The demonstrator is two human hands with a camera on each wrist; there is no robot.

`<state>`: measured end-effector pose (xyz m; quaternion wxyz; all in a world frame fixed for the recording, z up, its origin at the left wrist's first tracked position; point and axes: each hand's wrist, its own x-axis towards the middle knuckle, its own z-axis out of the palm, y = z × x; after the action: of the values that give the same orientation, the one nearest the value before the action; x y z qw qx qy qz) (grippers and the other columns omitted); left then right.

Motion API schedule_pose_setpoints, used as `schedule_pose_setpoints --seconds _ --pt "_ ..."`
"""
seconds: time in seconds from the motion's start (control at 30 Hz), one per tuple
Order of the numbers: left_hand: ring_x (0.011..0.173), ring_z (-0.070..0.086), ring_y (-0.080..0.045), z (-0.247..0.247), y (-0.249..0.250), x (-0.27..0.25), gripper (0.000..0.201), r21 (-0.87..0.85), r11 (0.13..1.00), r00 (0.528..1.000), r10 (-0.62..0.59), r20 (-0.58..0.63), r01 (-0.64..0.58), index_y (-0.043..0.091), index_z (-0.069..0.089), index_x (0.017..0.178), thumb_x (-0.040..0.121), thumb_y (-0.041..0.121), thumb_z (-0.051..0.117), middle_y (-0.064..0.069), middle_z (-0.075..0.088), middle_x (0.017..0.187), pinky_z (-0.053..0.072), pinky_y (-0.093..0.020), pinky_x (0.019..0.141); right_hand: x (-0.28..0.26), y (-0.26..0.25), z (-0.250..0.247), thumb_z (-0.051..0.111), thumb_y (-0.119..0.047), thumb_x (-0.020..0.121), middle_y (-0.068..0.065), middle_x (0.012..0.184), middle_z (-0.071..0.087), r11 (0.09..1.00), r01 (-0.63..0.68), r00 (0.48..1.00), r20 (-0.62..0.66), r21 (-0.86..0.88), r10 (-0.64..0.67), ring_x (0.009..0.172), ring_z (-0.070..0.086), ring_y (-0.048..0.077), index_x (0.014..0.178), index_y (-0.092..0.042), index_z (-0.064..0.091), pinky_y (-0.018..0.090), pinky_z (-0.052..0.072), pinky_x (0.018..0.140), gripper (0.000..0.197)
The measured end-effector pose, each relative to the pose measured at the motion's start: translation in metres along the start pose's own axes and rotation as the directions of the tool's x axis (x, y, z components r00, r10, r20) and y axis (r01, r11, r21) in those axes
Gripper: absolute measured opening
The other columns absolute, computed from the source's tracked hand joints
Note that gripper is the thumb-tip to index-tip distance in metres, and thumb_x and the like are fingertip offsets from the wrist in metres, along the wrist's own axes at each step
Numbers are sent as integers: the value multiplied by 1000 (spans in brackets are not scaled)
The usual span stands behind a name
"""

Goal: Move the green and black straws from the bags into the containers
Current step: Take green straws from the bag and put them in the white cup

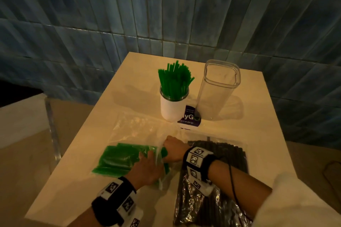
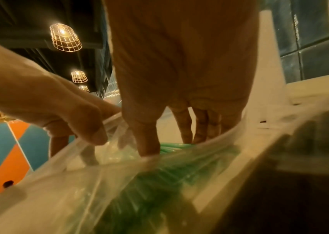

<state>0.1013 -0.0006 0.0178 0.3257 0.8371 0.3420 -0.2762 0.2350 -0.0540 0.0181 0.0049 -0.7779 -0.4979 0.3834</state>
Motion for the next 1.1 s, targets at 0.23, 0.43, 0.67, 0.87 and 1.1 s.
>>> schedule_pose_setpoints --seconds 0.23,0.43,0.67,0.87,1.1 --pt "132 29 -35 -3 -11 -3 50 -10 1000 1000 19 10 -19 11 23 136 97 41 31 -22 23 144 29 -39 103 6 -10 6 71 -23 79 19 96 60 1000 -17 1000 8 7 17 79 55 24 92 -2 60 32 46 69 27" --pt "119 43 -33 -5 -10 -9 38 38 995 995 93 -32 -92 12 35 123 98 41 32 -17 38 130 40 -35 93 3 -10 3 68 -25 83 17 112 59 990 -31 1000 -2 -140 31 100 60 32 109 0 59 35 50 83 37" --pt "134 21 -38 -11 -5 -16 84 119 993 934 36 -355 7 21 11 142 80 68 44 -14 9 148 29 -50 107 -15 -3 -7 56 -28 91 17 104 61 978 -12 997 -73 -207 -3 91 61 32 103 -1 61 34 49 74 30" --pt "139 -20 -39 -16 -34 18 116 34 998 994 -58 -97 62 28 -17 145 67 80 50 -10 -28 152 4 -62 112 -50 19 -16 45 -47 94 9 96 62 958 -111 994 -53 -265 100 87 59 23 100 -9 61 34 48 78 41" --pt "141 -13 -39 -10 -40 20 107 155 982 989 -91 -119 109 30 -7 148 67 88 30 -15 -20 154 -3 -62 110 -136 77 -57 43 -55 92 -2 97 58 917 -287 952 21 -278 305 84 51 12 112 -20 58 27 41 73 42"
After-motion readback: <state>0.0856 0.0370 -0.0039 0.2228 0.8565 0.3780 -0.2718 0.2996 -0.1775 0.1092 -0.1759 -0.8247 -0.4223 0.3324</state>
